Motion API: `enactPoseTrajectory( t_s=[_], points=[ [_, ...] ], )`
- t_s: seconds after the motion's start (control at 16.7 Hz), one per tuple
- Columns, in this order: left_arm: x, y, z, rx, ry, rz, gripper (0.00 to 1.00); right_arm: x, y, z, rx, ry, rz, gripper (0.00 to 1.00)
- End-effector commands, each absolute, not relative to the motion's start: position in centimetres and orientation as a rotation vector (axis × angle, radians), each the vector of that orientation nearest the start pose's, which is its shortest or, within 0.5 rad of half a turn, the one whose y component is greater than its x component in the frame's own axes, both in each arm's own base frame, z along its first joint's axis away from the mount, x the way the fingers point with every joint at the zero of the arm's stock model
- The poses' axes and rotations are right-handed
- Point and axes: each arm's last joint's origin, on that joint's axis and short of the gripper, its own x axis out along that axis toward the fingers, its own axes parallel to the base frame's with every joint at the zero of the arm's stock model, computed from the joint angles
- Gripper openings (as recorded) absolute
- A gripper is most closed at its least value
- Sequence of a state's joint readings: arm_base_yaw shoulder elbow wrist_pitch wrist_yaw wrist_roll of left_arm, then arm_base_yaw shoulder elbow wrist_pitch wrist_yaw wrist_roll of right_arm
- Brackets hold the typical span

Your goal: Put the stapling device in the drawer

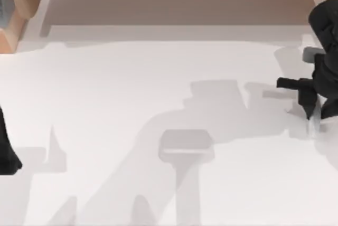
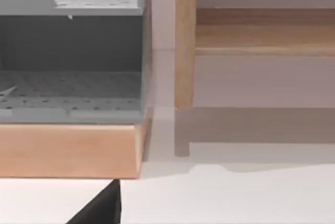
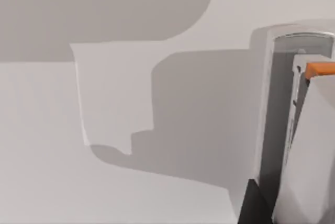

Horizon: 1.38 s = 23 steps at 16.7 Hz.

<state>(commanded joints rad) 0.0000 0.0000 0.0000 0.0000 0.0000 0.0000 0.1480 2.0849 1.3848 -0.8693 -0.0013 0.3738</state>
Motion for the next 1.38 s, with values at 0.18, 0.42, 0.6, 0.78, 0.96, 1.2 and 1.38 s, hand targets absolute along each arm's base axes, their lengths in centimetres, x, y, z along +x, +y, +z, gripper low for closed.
enactPoseTrajectory(
  t_s=[0.18, 0.42, 0.6, 0.78, 0.96, 1.2, 1.38],
  points=[
    [10.6, -0.1, 16.0, 0.000, 0.000, 0.000, 1.00, 37.7, 5.9, 11.9, 0.174, 1.564, -0.168, 0.00],
    [10.6, -0.1, 16.0, 0.000, 0.000, 0.000, 1.00, 37.8, 5.9, 12.7, 0.175, 1.563, -0.171, 0.00],
    [10.6, -0.1, 16.0, 0.000, 0.000, 0.000, 1.00, 37.8, 5.9, 13.7, 0.175, 1.562, -0.171, 0.00],
    [10.6, -0.1, 16.0, 0.000, 0.000, 0.000, 1.00, 37.7, 5.9, 14.8, 0.175, 1.563, -0.171, 0.00],
    [10.6, -0.1, 16.0, 0.000, 0.000, 0.000, 1.00, 37.7, 5.9, 14.9, 0.175, 1.562, -0.171, 0.00],
    [10.6, -0.1, 16.0, 0.000, 0.000, 0.000, 1.00, 38.1, 5.8, 16.0, 0.182, 1.536, -0.169, 0.00],
    [10.6, -0.1, 16.0, 0.000, 0.000, 0.000, 1.00, 39.4, 4.9, 20.4, 0.209, 1.435, -0.174, 0.00]
  ],
)
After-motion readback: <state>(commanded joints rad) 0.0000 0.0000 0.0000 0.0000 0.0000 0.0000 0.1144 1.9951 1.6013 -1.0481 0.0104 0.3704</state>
